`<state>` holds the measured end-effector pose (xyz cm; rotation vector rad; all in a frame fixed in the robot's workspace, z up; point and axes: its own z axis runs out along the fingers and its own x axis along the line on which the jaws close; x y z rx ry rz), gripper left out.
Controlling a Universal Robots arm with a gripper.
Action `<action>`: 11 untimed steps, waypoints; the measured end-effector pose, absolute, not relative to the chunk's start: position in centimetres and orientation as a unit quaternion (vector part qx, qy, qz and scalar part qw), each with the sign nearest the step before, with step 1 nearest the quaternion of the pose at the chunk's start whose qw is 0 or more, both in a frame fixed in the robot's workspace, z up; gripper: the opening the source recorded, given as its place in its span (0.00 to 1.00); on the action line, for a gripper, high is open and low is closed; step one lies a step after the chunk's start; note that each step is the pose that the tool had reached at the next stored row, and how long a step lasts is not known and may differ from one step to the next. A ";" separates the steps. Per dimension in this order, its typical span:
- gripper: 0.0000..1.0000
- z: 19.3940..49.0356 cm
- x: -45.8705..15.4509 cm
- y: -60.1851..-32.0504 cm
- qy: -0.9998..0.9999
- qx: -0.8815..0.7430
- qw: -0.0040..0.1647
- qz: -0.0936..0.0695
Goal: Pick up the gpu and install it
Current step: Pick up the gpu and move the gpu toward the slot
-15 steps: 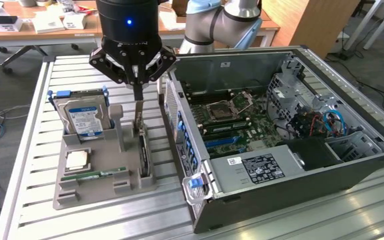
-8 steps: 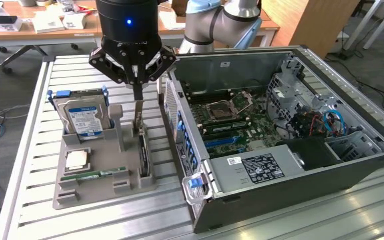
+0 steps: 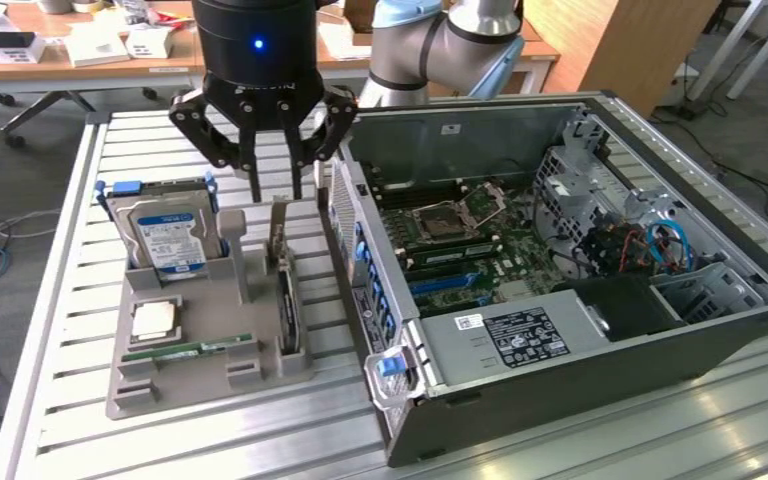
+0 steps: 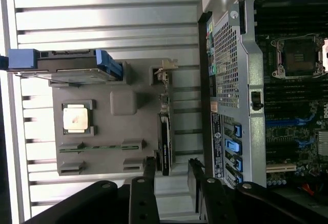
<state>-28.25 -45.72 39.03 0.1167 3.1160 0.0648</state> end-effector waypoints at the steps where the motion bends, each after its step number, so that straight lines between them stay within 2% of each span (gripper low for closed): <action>1: 0.41 39.0 -28.2 -45.7 0.999 0.037 0.011 0.021; 2: 0.41 39.0 -28.2 -45.7 0.999 0.037 0.011 0.021; 3: 0.47 39.0 -28.2 -45.7 0.999 0.037 0.011 0.021; 11: 0.47 38.2 -28.2 -45.7 0.999 0.037 0.011 0.021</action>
